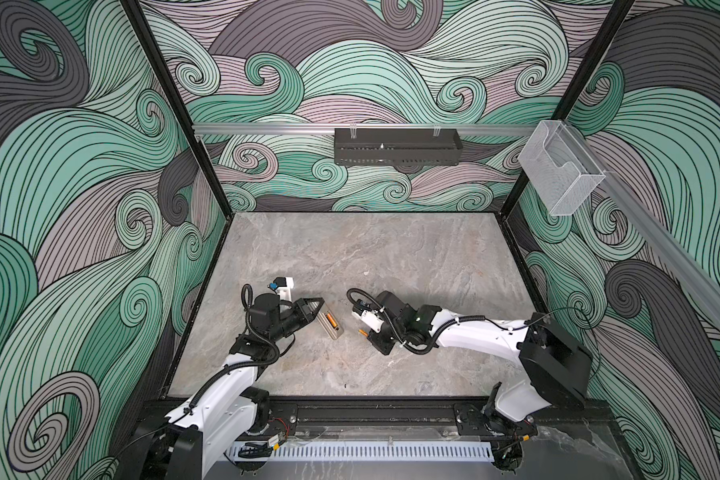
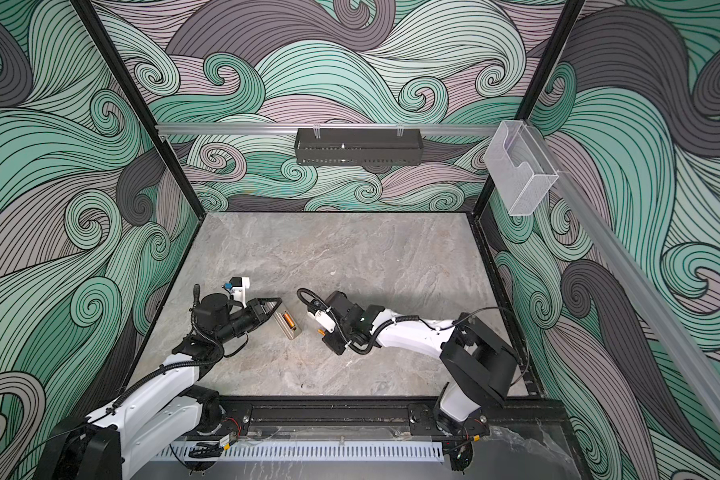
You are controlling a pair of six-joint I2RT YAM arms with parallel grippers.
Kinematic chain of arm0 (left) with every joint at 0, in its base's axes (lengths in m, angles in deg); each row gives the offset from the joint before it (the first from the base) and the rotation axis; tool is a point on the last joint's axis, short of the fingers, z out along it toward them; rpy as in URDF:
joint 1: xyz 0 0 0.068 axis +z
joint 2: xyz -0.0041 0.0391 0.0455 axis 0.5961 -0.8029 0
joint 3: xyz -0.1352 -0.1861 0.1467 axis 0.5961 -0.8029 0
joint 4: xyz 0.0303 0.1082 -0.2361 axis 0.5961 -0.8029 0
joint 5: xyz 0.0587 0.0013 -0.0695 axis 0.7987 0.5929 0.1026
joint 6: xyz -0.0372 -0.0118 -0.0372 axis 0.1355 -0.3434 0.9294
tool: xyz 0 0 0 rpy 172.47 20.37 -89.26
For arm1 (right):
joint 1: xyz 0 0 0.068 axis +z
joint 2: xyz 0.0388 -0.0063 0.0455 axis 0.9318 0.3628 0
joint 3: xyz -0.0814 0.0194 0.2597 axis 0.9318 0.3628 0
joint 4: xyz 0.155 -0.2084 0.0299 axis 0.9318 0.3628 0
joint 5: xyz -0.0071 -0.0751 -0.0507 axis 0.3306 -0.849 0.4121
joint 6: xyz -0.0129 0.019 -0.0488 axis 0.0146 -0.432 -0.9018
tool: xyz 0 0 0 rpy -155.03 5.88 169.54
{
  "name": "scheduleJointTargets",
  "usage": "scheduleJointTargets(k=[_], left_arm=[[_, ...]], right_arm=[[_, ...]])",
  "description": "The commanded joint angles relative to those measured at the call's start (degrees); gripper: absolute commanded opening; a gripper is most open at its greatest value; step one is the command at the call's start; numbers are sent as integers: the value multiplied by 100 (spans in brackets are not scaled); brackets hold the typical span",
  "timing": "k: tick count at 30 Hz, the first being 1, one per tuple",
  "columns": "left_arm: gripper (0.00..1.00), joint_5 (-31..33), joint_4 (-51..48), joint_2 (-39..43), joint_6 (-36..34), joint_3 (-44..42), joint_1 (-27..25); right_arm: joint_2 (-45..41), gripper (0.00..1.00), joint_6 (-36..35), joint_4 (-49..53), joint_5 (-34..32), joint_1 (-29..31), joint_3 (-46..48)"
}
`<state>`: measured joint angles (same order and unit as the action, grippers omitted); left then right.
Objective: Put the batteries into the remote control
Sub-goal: 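Carry the battery to the remote's compartment beside the seated battery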
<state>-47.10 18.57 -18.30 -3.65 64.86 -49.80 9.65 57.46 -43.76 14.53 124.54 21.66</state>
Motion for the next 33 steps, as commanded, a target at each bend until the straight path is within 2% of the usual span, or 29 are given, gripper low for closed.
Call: scheduleJointTargets(k=[1,13,21,33], left_arm=[[0,-126,437,-5,82,-85,40],[0,-337,1253,474,113,-408,5],[0,-423,1421,616,133,-430,-30],[0,-505,1470,549,118,-457,-85]], right_arm=[[-283,3,168,210,173,17,-219],[-701,3,671,536,534,115,-884],[-344,2,765,733,621,330,-1372],[77,1,770,975,448,334,-1802]])
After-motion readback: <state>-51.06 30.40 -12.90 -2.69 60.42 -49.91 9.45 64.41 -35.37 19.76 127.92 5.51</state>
